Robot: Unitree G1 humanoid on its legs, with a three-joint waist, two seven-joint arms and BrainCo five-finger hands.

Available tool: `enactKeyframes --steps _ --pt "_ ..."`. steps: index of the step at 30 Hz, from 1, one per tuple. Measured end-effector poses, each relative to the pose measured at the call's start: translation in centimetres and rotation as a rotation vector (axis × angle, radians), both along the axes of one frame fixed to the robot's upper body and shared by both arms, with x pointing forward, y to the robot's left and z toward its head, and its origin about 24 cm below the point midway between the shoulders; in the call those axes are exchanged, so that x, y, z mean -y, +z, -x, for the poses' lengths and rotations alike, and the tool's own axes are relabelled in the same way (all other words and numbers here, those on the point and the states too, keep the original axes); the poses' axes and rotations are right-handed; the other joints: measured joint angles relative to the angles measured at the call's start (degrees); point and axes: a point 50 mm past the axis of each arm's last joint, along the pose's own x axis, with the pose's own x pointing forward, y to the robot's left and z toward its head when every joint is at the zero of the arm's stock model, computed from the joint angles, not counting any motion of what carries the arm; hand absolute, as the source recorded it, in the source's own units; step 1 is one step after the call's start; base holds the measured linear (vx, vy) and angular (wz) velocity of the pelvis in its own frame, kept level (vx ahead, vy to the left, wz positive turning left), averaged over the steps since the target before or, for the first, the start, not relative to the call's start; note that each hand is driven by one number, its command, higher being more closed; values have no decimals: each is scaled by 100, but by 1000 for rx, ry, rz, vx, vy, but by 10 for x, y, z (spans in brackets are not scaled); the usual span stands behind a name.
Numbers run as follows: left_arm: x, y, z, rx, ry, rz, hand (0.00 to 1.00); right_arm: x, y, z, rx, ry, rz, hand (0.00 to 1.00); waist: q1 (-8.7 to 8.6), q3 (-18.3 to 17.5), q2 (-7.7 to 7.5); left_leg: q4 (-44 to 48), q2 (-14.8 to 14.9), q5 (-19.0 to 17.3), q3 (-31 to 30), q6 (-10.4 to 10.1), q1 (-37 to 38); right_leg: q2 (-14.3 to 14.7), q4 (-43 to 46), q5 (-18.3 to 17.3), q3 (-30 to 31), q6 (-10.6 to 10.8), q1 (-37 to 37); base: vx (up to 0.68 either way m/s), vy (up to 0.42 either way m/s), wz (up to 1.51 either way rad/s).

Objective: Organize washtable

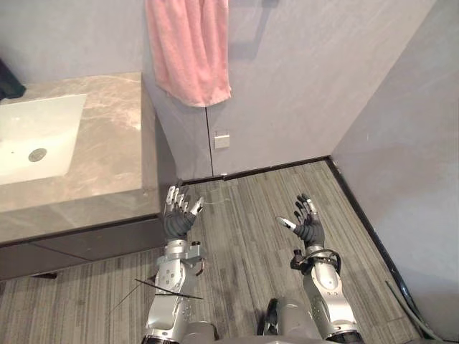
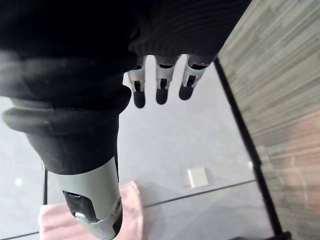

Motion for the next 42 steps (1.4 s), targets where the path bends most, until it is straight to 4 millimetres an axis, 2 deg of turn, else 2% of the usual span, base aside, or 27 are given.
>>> enactKeyframes --steps 1,2,3,4,5,6,7,8,9,10,11,12,14,15,16,17,19,20,21,22,23,24,28,34,38,41,42 --pt "1 -5 0 -21 -5 11 0 0 -2 2 -8 4 2 0 -35 -42 -52 -9 35 -148 -84 -227 225 91 -340 939 155 -45 116 481 -266 13" --pt "5 -13 0 -58 -13 45 0 0 -3 2 -13 13 12 0 -36 -66 143 -43 237 -195 -183 -304 363 271 -206 1026 157 -183 197 473 -260 -2" --pt "13 -18 0 -82 -37 70 0 0 0 3 -3 19 21 0 -28 -161 281 -44 437 -81 -196 -467 455 456 0 755 165 -274 212 552 -317 -24" --pt "21 -17 0 -81 -67 77 0 -2 5 2 22 37 26 0 -41 -201 350 151 585 40 -237 -558 495 571 201 481 115 -353 253 462 -280 -22" --pt "25 -16 0 -77 -80 83 0 -4 9 2 37 46 26 0 -57 -212 371 392 659 99 -298 -577 443 630 259 356 73 -401 325 548 -360 -2" --pt "32 -14 -2 -69 -93 101 0 -9 15 3 66 61 18 0 -137 -209 374 1252 816 324 -557 -587 158 749 266 173 -28 -492 564 343 -239 8" --pt "35 -13 -2 -68 -95 109 0 -12 18 4 80 70 12 0 -135 -208 365 1833 890 526 -692 -575 -70 803 207 130 -58 -538 711 388 -258 8" --pt "42 -11 -2 -63 -113 119 0 -15 25 6 114 80 -10 0 -76 -205 358 3051 1033 533 -939 -665 -627 897 37 77 -124 -601 1004 330 -208 3" --pt "47 -8 -3 -51 -135 111 0 -17 30 7 138 84 -34 0 -27 -208 344 3692 1111 525 -935 -651 -1034 943 -139 77 -194 -603 1254 305 -187 10" --pt "49 -7 -3 -48 -133 93 0 -18 32 7 156 87 -42 0 -14 -211 320 3859 1130 517 -881 -637 -1262 940 -295 68 -238 -617 1423 272 -162 17" --pt "49 -5 -3 -40 -117 78 0 -19 34 8 172 89 -43 0 20 -218 304 3810 1209 454 -694 -529 -1538 925 -519 67 -294 -617 1649 248 -128 21" --pt "48 0 -3 -20 -95 64 0 -18 34 8 175 86 -43 0 53 -224 302 3551 1322 397 -454 -427 -1744 911 -716 66 -356 -614 1818 231 -108 22" --pt "44 10 -4 26 -57 34 0 -17 34 8 177 79 -43 0 56 -236 298 2605 1411 377 -179 -387 -1882 851 -901 63 -500 -578 1981 193 -27 35" --pt "43 19 -4 64 -42 16 0 -16 35 8 181 77 -40 0 39 -264 284 1723 1346 409 -122 -383 -1885 777 -933 63 -591 -519 1996 207 65 44" --pt "42 24 -4 90 -30 -5 0 -15 35 7 184 76 -40 0 38 -265 282 1246 1287 431 -159 -413 -1868 734 -929 63 -628 -486 1998 178 139 35" --pt "40 31 -3 126 -7 -25 0 -13 35 7 187 77 -41 0 69 -267 286 638 1207 547 -221 -506 -1784 688 -929 66 -628 -420 1996 157 211 13" --pt "37 42 -1 176 49 -60 0 -11 35 8 190 73 -44 0 143 -341 408 -5 1109 1080 -384 -459 -1602 698 -934 54 -592 -228 2022 123 264 -3" --pt "36 47 0 205 68 -102 0 -10 34 8 187 72 -44 0 158 -405 461 -130 1083 1365 -494 -770 -1536 690 -932 34 -575 -103 2064 105 263 2" --pt "35 49 1 217 74 -129 0 -11 31 8 172 71 -49 0 156 -455 359 -148 979 1403 -472 -757 -1528 578 -937 39 -557 -27 2073 158 358 20" --pt "27 55 4 255 126 -196 0 -15 30 8 172 76 -67 0 166 -607 139 -375 635 1458 -444 -628 -1447 309 -1065 124 -461 169 2089 122 266 25" --pt "25 58 5 270 145 -218 0 -16 31 7 177 80 -71 0 167 -618 122 -442 542 1483 -429 -580 -1434 232 -1132 160 -443 230 2105 116 259 26" --pt "21 64 8 295 175 -233 0 -19 33 5 186 85 -78 0 180 -678 4 -564 393 1525 -392 -518 -1377 124 -1257 224 -436 332 2167 76 210 17" --pt "4 81 21 375 305 -343 0 -25 35 -3 198 128 -33 0 208 -727 4 -1109 -83 1680 -336 -299 -1082 -215 -1550 377 -420 576 2361 49 163 14" --pt "-17 98 30 451 469 -459 0 -25 35 -4 200 134 5 0 207 -730 15 -1755 -233 1994 -373 -253 -825 -266 -1626 401 -447 611 2377 18 31 4" --pt "-41 101 28 426 615 -483 0 -20 45 -20 237 118 68 0 189 -731 23 -2119 -218 2232 -422 -272 -696 -209 -1639 400 -466 610 2369 17 -13 5" --pt "-51 103 9 415 647 -467 0 -18 56 -41 260 96 92 0 200 -696 71 -2119 -207 2302 -492 -269 -802 -195 -1620 400 -528 610 2308 -44 -6 13" --pt "-57 107 -6 414 663 -448 0 -20 69 -54 300 97 104 0 208 -637 128 -2119 -191 2362 -509 -285 -912 -189 -1545 402 -538 604 2180 -93 9 9"
